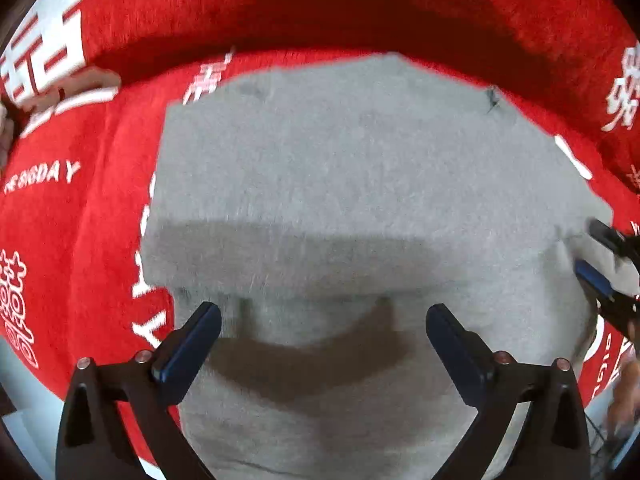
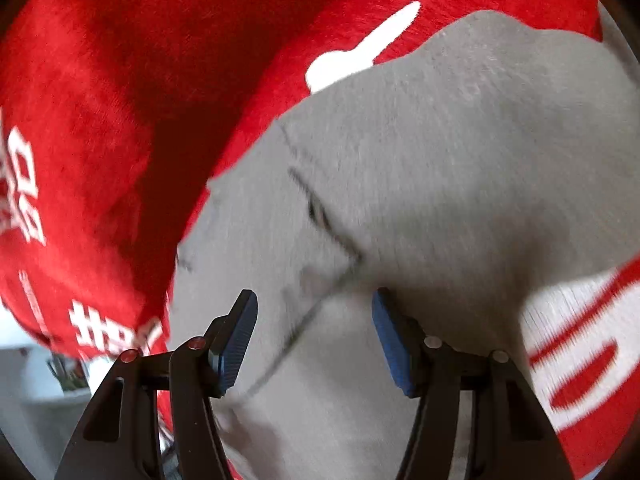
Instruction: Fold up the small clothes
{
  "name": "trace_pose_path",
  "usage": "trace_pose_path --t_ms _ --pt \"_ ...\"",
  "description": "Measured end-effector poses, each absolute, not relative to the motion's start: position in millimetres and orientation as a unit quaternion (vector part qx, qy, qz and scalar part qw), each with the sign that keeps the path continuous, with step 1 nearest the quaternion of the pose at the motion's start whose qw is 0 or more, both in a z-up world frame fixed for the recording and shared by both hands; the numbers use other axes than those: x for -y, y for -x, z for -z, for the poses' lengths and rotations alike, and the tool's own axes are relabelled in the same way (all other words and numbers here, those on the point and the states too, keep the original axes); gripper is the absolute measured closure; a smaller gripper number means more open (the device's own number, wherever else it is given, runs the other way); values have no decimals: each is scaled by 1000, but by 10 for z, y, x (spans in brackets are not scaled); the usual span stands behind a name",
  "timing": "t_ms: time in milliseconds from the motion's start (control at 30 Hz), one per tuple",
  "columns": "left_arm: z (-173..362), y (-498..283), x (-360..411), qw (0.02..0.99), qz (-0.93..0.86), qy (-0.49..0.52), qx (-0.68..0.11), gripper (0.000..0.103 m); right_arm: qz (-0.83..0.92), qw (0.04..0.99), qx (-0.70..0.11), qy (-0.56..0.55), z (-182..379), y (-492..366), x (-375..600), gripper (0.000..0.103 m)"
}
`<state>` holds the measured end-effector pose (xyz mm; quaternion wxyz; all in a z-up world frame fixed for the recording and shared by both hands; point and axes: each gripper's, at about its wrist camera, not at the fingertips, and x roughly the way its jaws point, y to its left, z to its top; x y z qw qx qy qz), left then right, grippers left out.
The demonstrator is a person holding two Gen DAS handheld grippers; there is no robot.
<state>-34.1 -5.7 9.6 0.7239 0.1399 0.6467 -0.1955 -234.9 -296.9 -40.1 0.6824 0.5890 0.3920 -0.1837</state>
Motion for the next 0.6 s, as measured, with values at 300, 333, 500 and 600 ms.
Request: trace_pose_path --t_ms 300,333,500,600 --pt "-212 267 80 743 165 -144 -632 0 178 722 -442 -502 249 2270 2921 96" --pt "-226 293 99 742 163 -145 -634 0 183 717 -453 -498 294 2284 2917 95" --pt "-44 287 131 710 177 -161 -662 0 187 700 -454 -518 335 2445 2924 92" --pt "-72 337 168 713 184 -160 -657 0 169 700 -454 -524 288 2591 2886 76"
